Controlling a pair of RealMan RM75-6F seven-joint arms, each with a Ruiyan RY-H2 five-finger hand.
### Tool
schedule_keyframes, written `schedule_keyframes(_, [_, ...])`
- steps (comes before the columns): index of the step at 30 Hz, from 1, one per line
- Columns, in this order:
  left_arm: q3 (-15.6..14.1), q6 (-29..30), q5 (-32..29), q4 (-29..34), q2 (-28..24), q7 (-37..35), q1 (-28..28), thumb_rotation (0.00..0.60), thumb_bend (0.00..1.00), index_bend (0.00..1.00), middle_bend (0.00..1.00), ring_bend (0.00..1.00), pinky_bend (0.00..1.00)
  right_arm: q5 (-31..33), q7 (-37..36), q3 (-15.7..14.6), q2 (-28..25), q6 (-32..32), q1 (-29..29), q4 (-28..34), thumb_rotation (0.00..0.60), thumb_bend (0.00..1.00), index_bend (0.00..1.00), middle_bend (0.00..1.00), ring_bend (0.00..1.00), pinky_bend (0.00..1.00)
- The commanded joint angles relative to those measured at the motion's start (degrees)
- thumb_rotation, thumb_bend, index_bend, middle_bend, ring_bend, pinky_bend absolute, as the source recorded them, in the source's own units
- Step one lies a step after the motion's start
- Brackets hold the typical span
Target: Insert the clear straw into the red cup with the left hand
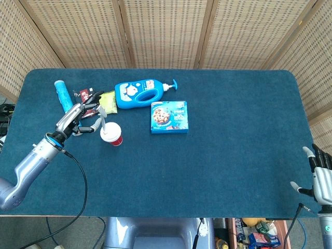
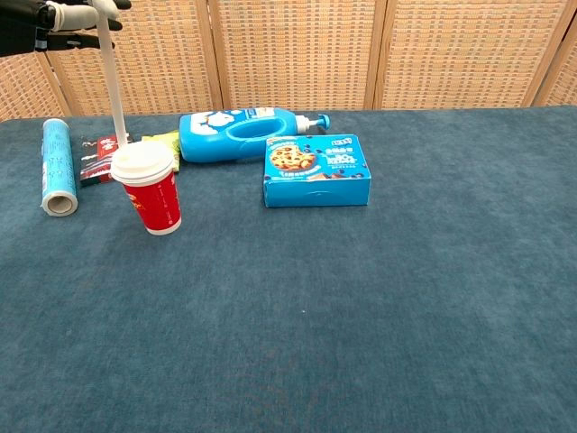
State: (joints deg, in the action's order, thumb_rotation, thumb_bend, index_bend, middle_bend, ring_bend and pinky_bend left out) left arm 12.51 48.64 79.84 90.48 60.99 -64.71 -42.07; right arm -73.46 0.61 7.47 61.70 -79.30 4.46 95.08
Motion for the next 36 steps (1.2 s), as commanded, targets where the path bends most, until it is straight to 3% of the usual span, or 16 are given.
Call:
schedule_keyframes(1, [-0.1,-0.3,-0.1,-0.5,0.4,-0.5,0.1,0.6,0.53,0.62,0.0,0.0,0.0,0.0,0.0,0.0,0.0,0.0,0.0,0.0,0.6,0.0,0.0,0.0,0.0,0.0])
schedule_keyframes(30, [-2.2,-1.4,0.7,-8.9,8.0,-5.7,1.0,0.6,0.54,0.61,0.0,0.0,0.0,0.3,0.0,0.0,0.1,0.5,0.2,-0.2,0.6,0.0,0.0,0.0,0.0,0.0])
schedule_keyframes(33, [-2.2,-1.6,0.7,-9.5,8.5,-6.4,1.0,0.6,0.55,0.53,0.0,0.0,0.0,0.3,-0.4,-0.1,0.0,0.8,0.2,-0.1,0.6,0.0,0.0,0.0,0.0,0.0])
schedule_keyframes(36, [-2.3,-2.2,0.9,-9.7,8.4,-7.5,0.9,0.6,0.55,0.36,0.0,0.0,0.0,0.2,-0.5,-0.2,-0.1,0.8,0.2,-0.1,0.6,0.0,0.0,0.0,0.0,0.0])
